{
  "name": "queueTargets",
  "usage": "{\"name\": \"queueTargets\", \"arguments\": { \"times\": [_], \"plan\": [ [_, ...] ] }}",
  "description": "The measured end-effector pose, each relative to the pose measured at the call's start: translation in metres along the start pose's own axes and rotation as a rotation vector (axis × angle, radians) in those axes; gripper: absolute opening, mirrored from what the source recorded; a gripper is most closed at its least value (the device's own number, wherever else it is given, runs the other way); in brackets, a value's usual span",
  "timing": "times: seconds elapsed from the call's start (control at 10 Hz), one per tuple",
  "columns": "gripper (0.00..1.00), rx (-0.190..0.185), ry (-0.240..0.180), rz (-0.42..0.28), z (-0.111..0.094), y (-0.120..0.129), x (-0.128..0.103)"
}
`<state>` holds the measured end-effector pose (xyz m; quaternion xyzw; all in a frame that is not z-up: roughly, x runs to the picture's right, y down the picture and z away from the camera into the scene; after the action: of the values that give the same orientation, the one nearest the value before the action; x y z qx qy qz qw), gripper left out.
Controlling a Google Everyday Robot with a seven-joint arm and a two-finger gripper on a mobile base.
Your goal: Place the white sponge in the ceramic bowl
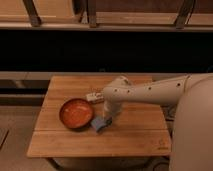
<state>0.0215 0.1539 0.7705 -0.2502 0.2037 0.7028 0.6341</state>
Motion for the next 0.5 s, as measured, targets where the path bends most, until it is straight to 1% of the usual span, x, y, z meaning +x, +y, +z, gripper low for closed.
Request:
{"name": "queueTargets", "arguments": {
  "times": [0.2, 0.3, 0.4, 0.5],
  "plan": [
    [0.0, 0.009, -0.077, -0.032, -0.038, 0.013, -0.01],
    [0.0, 0.017, -0.098, -0.056, -0.049, 0.022, -0.014],
    [0.0, 0.024, -0.12, -0.095, -0.06, 0.039, -0.02],
    [0.0, 0.03, -0.127, -0.135, -0.06, 0.056, -0.024]
  ]
}}
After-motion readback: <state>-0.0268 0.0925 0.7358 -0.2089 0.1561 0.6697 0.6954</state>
